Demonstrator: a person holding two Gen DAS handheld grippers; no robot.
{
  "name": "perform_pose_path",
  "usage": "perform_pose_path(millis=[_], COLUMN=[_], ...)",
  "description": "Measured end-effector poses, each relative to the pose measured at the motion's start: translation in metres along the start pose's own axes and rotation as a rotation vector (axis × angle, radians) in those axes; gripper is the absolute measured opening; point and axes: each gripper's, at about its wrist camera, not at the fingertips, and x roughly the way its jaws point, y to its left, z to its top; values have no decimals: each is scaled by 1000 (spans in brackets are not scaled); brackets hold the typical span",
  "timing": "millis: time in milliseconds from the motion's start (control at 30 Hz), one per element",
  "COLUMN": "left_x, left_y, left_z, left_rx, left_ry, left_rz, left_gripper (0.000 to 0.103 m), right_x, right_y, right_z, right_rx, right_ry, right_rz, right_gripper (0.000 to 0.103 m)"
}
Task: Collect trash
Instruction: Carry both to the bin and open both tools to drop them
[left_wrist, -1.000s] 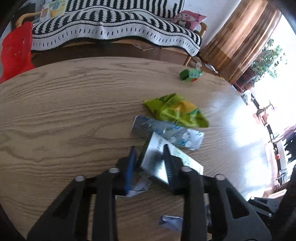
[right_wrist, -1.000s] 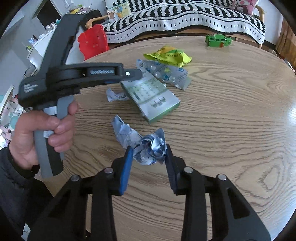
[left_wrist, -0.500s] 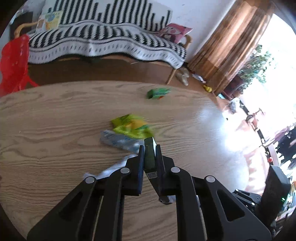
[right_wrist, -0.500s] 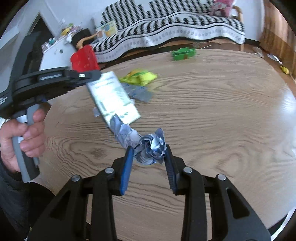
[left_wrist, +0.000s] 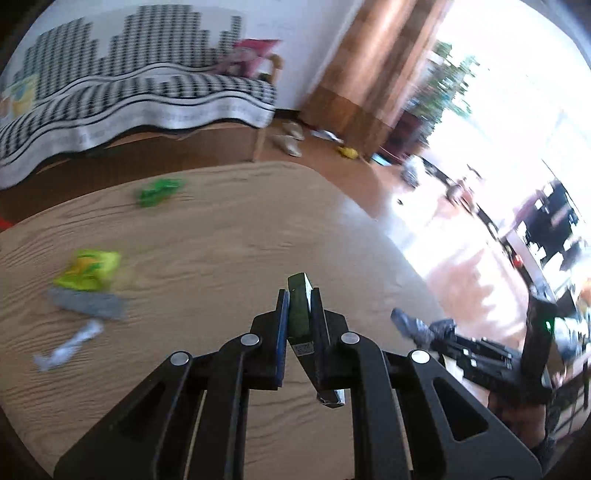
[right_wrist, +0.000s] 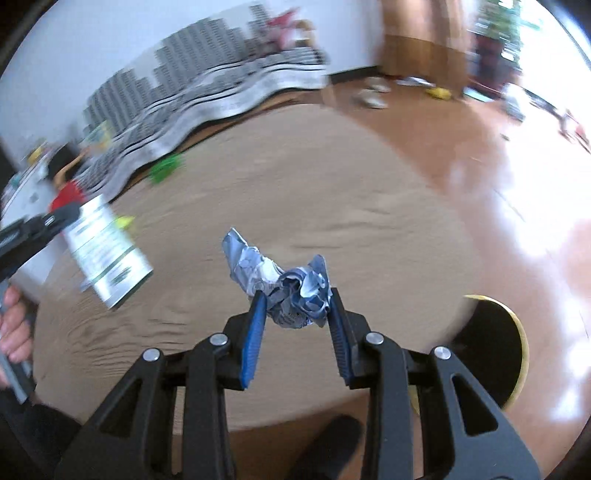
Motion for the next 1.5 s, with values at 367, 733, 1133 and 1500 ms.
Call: perform_pose_path(millis=[367, 733, 1133, 1500], left_x=[80, 120, 143, 162], left_y=[-175, -257, -262, -277], left_z=[-38, -73, -75, -85], left_rx=[240, 369, 369, 374], left_ry=[91, 152, 183, 188], left_rz=[-215, -303, -294, -301], left_gripper=[11, 11, 11, 11], right_x=[-26, -10, -13, -37], right_y=[-173, -211, -213, -227], right_z=[-36, -53, -49, -50], right_rx=[282, 322, 339, 428], right_ry=[11, 131, 104, 17], right_rz=[-265, -357, -375, -389], right_gripper=[34, 34, 67, 71])
